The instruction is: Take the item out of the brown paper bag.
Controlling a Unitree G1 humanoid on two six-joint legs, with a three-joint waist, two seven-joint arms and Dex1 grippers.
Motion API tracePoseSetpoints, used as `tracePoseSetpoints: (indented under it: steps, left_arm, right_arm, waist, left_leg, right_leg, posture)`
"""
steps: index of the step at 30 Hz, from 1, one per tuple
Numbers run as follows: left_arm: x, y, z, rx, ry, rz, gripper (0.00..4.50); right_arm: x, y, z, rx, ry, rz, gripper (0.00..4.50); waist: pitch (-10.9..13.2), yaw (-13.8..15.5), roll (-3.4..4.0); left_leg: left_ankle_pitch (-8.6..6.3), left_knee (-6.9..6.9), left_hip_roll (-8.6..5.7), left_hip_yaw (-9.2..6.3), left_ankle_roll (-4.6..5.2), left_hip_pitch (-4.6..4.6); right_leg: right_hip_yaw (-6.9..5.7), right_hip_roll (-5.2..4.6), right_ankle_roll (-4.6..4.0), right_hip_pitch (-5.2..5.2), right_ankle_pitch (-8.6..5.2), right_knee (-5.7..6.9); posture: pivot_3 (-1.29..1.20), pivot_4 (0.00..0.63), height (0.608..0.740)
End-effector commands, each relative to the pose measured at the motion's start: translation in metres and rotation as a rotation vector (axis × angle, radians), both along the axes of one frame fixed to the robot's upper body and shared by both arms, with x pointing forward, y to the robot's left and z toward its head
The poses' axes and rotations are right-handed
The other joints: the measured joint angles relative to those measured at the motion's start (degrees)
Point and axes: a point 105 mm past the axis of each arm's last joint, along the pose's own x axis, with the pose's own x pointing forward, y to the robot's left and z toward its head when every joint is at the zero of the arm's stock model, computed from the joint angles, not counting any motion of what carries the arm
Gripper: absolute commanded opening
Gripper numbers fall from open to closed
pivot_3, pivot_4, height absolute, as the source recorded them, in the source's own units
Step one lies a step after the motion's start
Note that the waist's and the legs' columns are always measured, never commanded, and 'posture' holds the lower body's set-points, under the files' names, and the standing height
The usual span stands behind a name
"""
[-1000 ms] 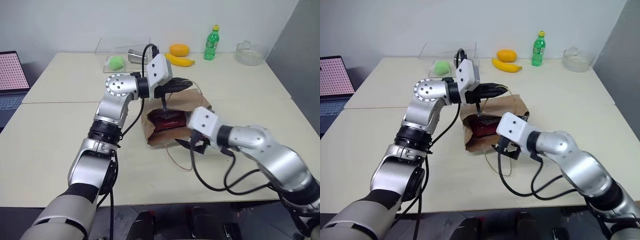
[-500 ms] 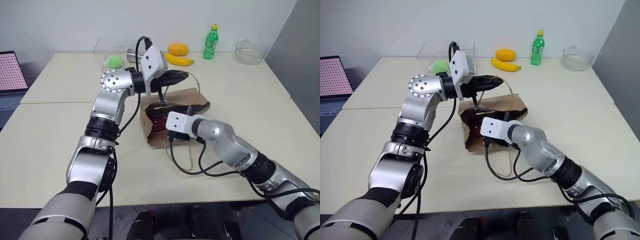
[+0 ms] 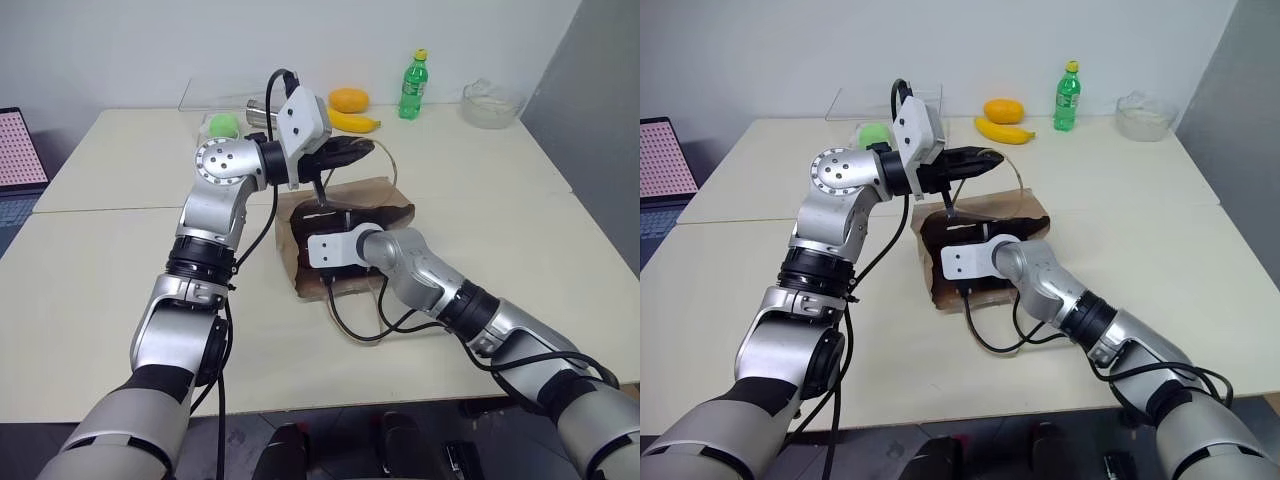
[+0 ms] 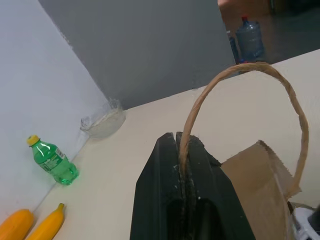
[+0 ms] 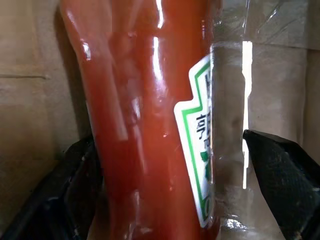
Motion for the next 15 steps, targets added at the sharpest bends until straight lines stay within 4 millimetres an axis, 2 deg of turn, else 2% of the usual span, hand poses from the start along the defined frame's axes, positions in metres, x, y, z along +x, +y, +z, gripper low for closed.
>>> tracePoseSetpoints:
  steps: [1, 4, 6, 11, 15]
  left_arm:
    - [-0.006, 0.0, 0.016, -0.032, -0.053, -0.007, 0.0]
    - [-0.005, 0.0, 0.016, -0.032, -0.052, -0.003, 0.0]
    - [-0.005, 0.001, 0.015, -0.03, -0.051, 0.0, 0.0]
    - [-0.002, 0.005, 0.013, -0.025, -0.05, 0.019, 0.0]
    - [0.002, 0.008, 0.013, -0.025, -0.048, 0.04, 0.0]
  right_arm:
    - [0.008, -0.016, -0.019, -0.036, 0.077, -0.069, 3.81]
    - [0.009, -0.016, -0.018, -0.028, 0.088, -0.069, 2.81]
    - [0.01, -0.015, -0.015, -0.017, 0.079, -0.056, 2.36]
    - [0.006, -0.008, 0.001, 0.036, 0.031, 0.004, 2.1]
    - [-0.009, -0.006, 0.029, 0.105, -0.024, 0.096, 2.1]
  waist:
    - [0.0, -0.07, 0.0]
    - [-0.01, -0.09, 0.01]
    - [-0.01, -0.01, 0.01]
    - [-0.01, -0.01, 0.01]
    - [0.0, 0.03, 0.0]
  left_leg:
    - [0.01, 0.0, 0.0, 0.0, -0.02, 0.03]
    - [0.0, 0.0, 0.0, 0.01, 0.01, 0.14]
    - [0.0, 0.01, -0.02, -0.02, 0.01, 0.14]
    - [0.05, 0.0, -0.02, -0.03, -0.07, 0.11]
    - [0.07, 0.01, -0.03, -0.06, -0.11, -0.02]
  right_leg:
    - [0.01, 0.0, 0.0, 0.0, 0.0, 0.08]
    - [0.03, 0.01, 0.0, 0.02, 0.0, 0.25]
    - [0.02, 0.01, 0.0, 0.02, 0.0, 0.31]
    - [0.02, 0.0, 0.0, 0.0, 0.0, 0.27]
    - [-0.01, 0.0, 0.0, -0.07, 0.0, 0.2]
  posture:
    - [0.0, 0.15, 0.74]
    - [0.0, 0.15, 0.74]
    - [0.0, 0.15, 0.74]
    - [0.0, 0.15, 0.74]
    - [0.0, 0.15, 0.74]
